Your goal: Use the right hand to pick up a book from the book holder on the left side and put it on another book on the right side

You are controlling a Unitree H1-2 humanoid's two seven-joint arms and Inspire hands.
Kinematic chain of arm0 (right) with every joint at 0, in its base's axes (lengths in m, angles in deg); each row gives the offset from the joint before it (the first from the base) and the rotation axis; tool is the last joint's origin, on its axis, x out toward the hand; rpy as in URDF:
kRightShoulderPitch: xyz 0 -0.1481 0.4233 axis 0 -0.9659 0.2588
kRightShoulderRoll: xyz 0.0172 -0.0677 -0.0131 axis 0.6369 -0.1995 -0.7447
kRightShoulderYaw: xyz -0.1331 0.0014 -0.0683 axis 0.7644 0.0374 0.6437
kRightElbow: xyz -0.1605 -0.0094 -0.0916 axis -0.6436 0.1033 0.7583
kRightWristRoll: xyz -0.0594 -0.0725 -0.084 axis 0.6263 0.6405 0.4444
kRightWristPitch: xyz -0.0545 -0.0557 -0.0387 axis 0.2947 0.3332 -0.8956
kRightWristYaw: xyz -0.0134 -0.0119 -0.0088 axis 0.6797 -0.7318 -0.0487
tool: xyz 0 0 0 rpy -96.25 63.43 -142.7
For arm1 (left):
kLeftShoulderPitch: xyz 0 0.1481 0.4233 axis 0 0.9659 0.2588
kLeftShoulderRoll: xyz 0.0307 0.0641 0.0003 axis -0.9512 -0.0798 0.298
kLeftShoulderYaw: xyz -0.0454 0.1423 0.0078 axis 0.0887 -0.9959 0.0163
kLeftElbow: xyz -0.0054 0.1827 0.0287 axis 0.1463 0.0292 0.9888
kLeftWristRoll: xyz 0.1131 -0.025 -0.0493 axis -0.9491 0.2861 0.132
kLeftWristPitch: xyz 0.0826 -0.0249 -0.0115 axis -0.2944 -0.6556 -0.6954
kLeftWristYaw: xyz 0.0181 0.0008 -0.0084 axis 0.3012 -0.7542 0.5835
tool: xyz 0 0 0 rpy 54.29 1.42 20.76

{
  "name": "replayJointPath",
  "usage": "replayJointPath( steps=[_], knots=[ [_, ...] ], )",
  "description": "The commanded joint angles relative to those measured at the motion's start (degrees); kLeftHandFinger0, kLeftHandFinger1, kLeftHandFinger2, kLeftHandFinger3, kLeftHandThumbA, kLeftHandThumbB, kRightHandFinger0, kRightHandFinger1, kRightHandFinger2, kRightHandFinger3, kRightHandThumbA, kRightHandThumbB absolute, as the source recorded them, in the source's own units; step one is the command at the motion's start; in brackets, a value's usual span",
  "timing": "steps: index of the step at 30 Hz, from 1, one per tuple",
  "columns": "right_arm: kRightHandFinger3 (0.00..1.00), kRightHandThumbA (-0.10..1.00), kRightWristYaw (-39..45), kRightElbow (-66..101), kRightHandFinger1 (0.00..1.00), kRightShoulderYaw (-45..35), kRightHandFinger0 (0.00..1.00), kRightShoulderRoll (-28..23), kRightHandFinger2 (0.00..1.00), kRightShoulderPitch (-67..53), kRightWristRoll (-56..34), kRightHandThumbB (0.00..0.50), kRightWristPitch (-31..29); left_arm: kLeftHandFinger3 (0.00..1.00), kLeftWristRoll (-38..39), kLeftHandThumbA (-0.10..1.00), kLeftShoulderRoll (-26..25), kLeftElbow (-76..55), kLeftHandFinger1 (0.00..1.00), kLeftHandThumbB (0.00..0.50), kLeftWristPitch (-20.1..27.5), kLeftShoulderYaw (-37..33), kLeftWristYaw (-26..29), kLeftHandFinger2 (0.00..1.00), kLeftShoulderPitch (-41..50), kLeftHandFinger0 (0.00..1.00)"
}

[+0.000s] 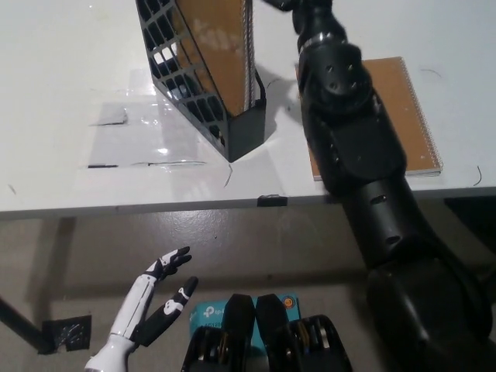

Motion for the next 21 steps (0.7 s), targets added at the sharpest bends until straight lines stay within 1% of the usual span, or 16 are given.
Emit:
replayJointPath(
  steps=[1, 3, 4, 6, 7, 10, 11, 13, 14, 16, 18, 19, 21],
  knots=[
    [0.82, -0.10, -0.55, 7.06, 0.46, -1.28, 0.05, -0.79, 0.76, 7.14, -2.19, 0.066, -0.58, 0.85, 0.30, 0.80, -0.55, -0.44, 0.90, 0.108, 2.57, -0.13, -0.51, 0.83, -0.78, 0.92],
    [0.82, -0.10, -0.53, 8.17, 0.46, -1.70, 0.05, -1.26, 0.76, 7.45, -2.37, 0.069, 0.10, 0.84, 0.39, 0.80, -0.59, 0.12, 0.89, 0.104, 2.99, -0.06, -0.45, 0.82, -1.09, 0.91],
    [0.82, -0.10, -0.20, 8.63, 0.44, -1.94, 0.02, -1.48, 0.75, 7.44, -2.72, 0.063, 0.16, 0.84, 0.43, 0.79, -0.57, 0.17, 0.89, 0.102, 3.04, -0.07, -0.47, 0.82, -1.10, 0.91],
    [0.82, -0.10, -0.30, 9.08, 0.43, -2.22, 0.01, -1.84, 0.72, 7.31, -2.84, 0.064, 0.53, 0.84, 0.38, 0.80, -0.73, 0.08, 0.89, 0.111, 2.54, -0.08, -0.67, 0.82, -0.85, 0.92],
    [0.82, -0.10, -0.35, 9.29, 0.43, -2.30, 0.01, -2.05, 0.73, 7.19, -2.84, 0.065, 0.72, 0.84, 0.13, 0.82, -0.78, -0.11, 0.89, 0.123, 2.02, -0.15, -0.77, 0.82, -0.84, 0.92],
    [0.82, -0.10, -0.01, 9.83, 0.43, -2.39, 0.01, -2.45, 0.74, 6.21, -3.04, 0.068, 0.83, 0.84, 0.30, 0.82, -0.57, 0.18, 0.89, 0.123, 2.62, -0.38, -0.80, 0.82, -0.54, 0.92],
    [0.81, -0.10, -0.11, 9.85, 0.41, -2.45, 0.00, -2.55, 0.73, 6.17, -2.98, 0.072, 1.00, 0.84, 0.30, 0.82, -0.54, 0.20, 0.89, 0.124, 2.61, -0.38, -0.75, 0.81, -0.44, 0.92],
    [0.84, -0.10, -0.01, 9.89, 0.42, -3.19, 0.00, -2.80, 0.76, 6.52, -3.86, 0.056, 1.51, 0.82, 0.08, 0.81, -0.51, 0.24, 0.88, 0.105, 3.41, -0.25, -0.20, 0.80, -0.23, 0.91],
    [0.88, -0.10, 0.43, 10.51, 0.44, -4.29, 0.01, -3.00, 0.80, 7.08, -5.49, 0.047, 2.62, 0.82, 0.30, 0.80, -0.43, 0.10, 0.87, 0.101, 3.12, -0.13, -0.23, 0.80, -0.20, 0.90],
    [0.92, -0.10, 1.08, 11.20, 0.48, -6.48, 0.02, -3.52, 0.84, 8.34, -8.57, 0.044, 3.42, 0.82, 0.39, 0.78, -0.49, 0.46, 0.87, 0.085, 3.54, -0.03, -0.15, 0.79, -0.35, 0.89],
    [0.90, -0.10, 1.75, 11.28, 0.47, -8.38, 0.00, -3.96, 0.84, 9.44, -11.24, 0.046, 3.85, 0.82, 0.45, 0.77, -0.34, 0.94, 0.86, 0.084, 3.94, -0.08, -0.08, 0.79, -0.59, 0.89],
    [0.88, -0.10, 1.46, 11.71, 0.48, -10.56, 0.00, -3.98, 0.86, 10.38, -13.91, 0.058, 5.43, 0.82, 0.40, 0.77, -0.36, 0.99, 0.86, 0.086, 3.90, -0.10, -0.12, 0.79, -0.65, 0.89],
    [0.87, -0.10, 1.95, 11.47, 0.46, -13.26, 0.00, -4.99, 0.85, 11.42, -16.85, 0.064, 6.19, 0.82, 0.63, 0.77, -0.35, 0.46, 0.86, 0.088, 3.05, -0.03, -0.40, 0.79, -0.43, 0.89]
  ],
)
